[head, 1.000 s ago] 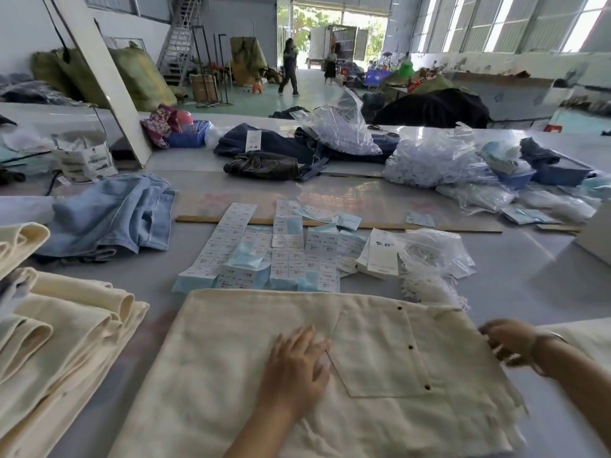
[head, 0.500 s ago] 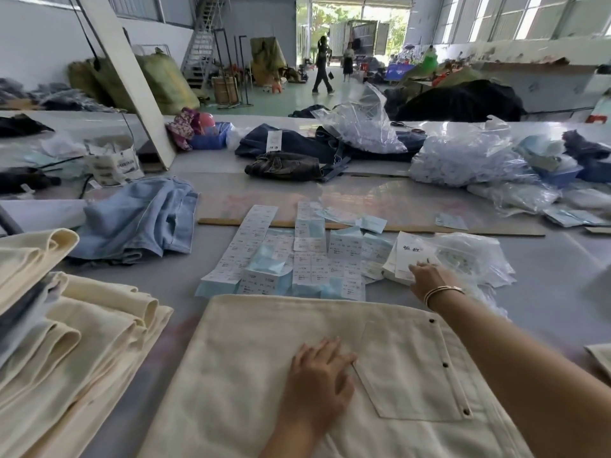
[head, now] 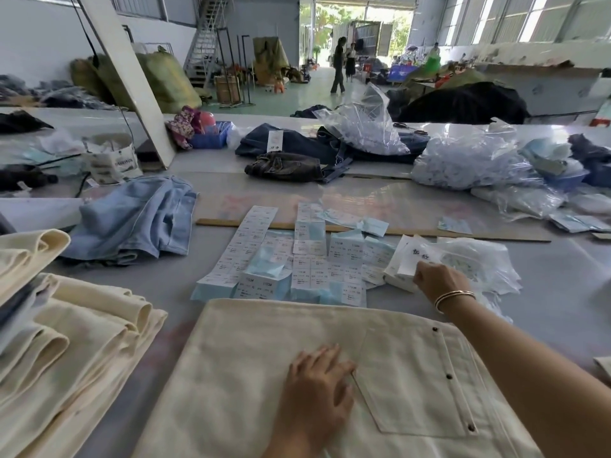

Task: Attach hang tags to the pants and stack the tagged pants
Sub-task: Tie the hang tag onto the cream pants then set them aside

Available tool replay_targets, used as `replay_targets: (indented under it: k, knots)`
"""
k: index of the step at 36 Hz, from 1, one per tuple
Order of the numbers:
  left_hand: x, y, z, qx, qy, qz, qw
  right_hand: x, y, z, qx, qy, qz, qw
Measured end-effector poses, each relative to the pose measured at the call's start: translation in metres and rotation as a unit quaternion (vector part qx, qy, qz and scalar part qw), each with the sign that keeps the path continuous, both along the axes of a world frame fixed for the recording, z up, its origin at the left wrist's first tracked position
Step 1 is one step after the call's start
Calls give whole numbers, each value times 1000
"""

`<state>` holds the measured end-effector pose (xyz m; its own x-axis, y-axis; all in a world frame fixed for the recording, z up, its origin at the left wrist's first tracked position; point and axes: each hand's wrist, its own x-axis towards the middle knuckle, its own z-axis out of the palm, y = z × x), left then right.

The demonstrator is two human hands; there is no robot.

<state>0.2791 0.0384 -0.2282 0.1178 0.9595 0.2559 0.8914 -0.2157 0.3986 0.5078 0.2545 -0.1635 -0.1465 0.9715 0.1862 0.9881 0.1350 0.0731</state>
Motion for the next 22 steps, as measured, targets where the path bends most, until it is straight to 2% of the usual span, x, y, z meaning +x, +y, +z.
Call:
replay_targets:
  k: [4,10,13,16,18,19,20,22]
  knots:
    - [1,1,-1,7,-8,0,1000,-2,3,0,-63,4,-22,998]
    - [2,1,1,0,-26,11,1000,6,8,3,-120,175,-23,977]
    - [-1,4,3,-30,-52,14,998,6,0,7,-37,278,-36,959]
    - [-6,11,4,-84,-163,39,982,-8,-22,20,115,346,-30,931]
    - [-7,16,18,-144,-299,75,940,-26,-46,30,194,327,48,924]
    - [-8,20,27,-187,-393,100,895,-36,-59,33,227,309,105,917]
    - [-8,25,34,-212,-496,110,835,-46,-74,36,254,286,162,910]
    - [-8,36,46,-236,-631,111,731,-62,-102,34,270,235,272,893]
